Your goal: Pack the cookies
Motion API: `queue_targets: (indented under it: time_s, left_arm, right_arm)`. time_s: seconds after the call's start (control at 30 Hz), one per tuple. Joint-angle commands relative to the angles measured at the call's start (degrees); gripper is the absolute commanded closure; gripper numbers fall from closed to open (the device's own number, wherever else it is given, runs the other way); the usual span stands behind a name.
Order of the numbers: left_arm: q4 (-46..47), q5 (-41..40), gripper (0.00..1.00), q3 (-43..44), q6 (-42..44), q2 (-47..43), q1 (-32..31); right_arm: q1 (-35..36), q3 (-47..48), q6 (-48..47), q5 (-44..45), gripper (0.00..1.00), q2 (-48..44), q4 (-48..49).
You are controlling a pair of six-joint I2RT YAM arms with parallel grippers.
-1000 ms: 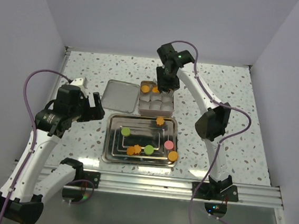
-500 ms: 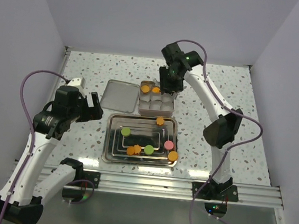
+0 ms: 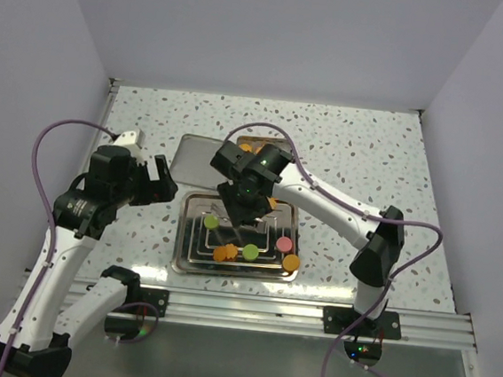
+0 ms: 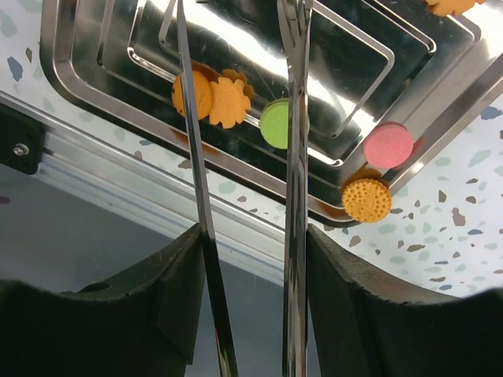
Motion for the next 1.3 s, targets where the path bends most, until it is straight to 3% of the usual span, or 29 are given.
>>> queue_targets:
  time_s: [0.0,0.57,1.27]
  left_arm:
    - [2.00,1.50,0.00,-0.18,-0.39,-1.13,-0.52]
    - [-1.34,-1.12,0.00,-0.45,0.49,-4.38,-1.48]
    - [-0.73,-2.45,0.00,-2.12,0.58,-6.05,-2.80]
  right_arm:
    - [1.48,1.36,2.70,0.62,0.47,0.87,1.86]
    - [7.81,9.71,2.52,2.73,0.46,11.43,-4.11]
    - [8.43,17.54,2.26,5.55,0.47,18.98,-10.97]
